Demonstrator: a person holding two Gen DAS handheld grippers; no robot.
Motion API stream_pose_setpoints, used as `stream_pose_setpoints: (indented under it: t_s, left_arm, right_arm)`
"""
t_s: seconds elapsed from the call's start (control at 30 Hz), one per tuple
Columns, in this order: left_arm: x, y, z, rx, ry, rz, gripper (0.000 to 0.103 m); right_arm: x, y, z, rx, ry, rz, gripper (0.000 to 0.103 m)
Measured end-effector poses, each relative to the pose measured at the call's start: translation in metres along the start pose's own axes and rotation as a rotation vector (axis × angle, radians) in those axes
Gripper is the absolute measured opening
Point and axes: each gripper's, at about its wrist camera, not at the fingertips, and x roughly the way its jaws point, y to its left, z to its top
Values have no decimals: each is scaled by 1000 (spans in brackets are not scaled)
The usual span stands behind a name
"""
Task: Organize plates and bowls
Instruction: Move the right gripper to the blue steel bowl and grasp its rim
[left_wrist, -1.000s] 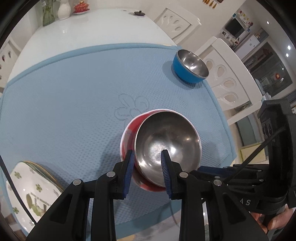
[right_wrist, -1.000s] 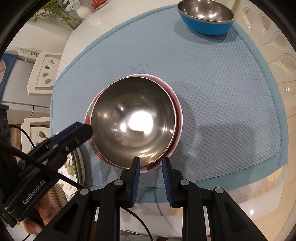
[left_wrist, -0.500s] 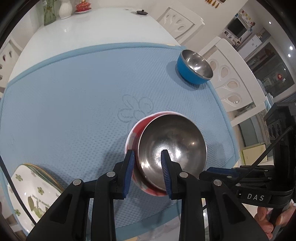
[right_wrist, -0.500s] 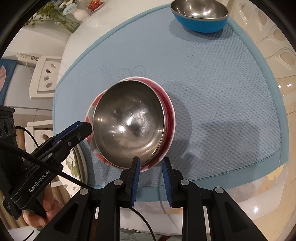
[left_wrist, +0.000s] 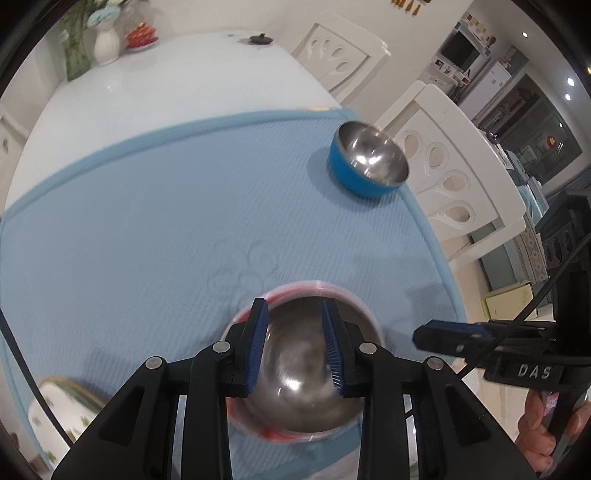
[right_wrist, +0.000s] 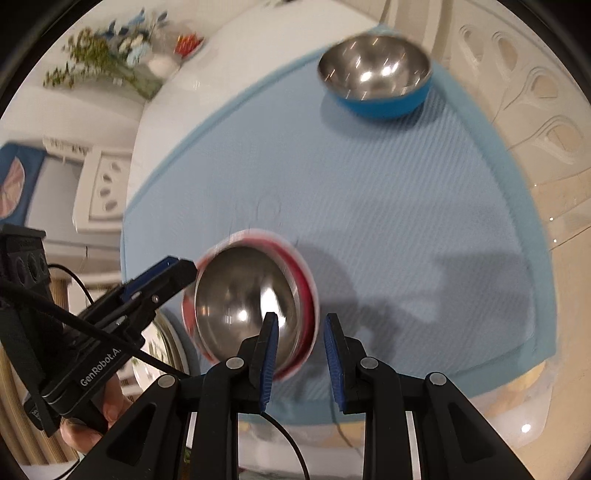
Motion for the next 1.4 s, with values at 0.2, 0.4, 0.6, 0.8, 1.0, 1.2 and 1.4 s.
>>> stream_pose_setpoints:
  t_s: [0.2,0.4,0.6,0.8,1.0,1.2,1.4]
  left_arm:
    - [5,-19,43,41,-34,7,28]
    - [18,-37,82,67,-85,11,49]
    - [52,-31,120,-15,-47,-52,49]
    - [90,-28,145,-14,1,-52,49]
    - [131,-26,160,-3,64,-51,48]
    - [162,-26,163,-7,116,-75,44]
    - [176,-32,160,22,138,-93,27]
  right_arm:
    - [-23,-31,32,53,-59,2,25]
    - [-36,-57,62,97,-98,13,49]
    - [-32,-66,93,116,-98,16,54]
    - [-19,-75,130,100,-132,-28,54]
    - [1,-92,161,90,-144,-64,54]
    - [21,-109,178,110,-127,-56,54]
    - [41,-115,186,114,-104,-44,32]
